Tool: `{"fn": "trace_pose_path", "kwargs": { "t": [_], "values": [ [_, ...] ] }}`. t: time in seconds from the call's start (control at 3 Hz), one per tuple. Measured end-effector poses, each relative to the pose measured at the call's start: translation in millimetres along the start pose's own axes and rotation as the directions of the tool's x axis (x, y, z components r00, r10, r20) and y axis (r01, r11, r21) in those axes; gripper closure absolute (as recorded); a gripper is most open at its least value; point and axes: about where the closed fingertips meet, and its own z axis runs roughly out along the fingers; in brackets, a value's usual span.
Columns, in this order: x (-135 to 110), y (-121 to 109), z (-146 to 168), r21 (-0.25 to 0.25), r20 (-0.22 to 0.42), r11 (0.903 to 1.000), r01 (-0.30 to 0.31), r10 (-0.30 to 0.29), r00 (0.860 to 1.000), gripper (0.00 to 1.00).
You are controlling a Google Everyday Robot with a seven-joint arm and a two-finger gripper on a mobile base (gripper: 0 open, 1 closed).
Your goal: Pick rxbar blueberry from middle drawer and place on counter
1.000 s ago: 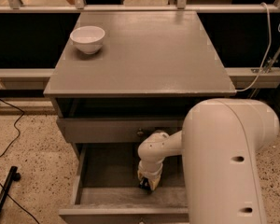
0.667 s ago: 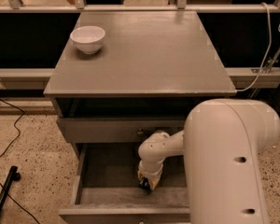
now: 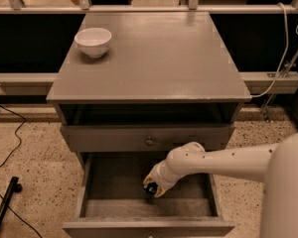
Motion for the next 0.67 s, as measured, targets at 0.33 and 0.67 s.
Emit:
{"fn": "trace_pose_path", "kwargs": {
  "t": [0.33, 0.67],
  "values": [
    [-35, -25, -47, 0.152, 0.088, 0.9884, -0.004, -0.009, 0.996, 1.0],
    [-66, -38, -102, 0.266, 0.168, 0.9638, 0.017, -0.064, 0.984, 1.0]
  ]
}}
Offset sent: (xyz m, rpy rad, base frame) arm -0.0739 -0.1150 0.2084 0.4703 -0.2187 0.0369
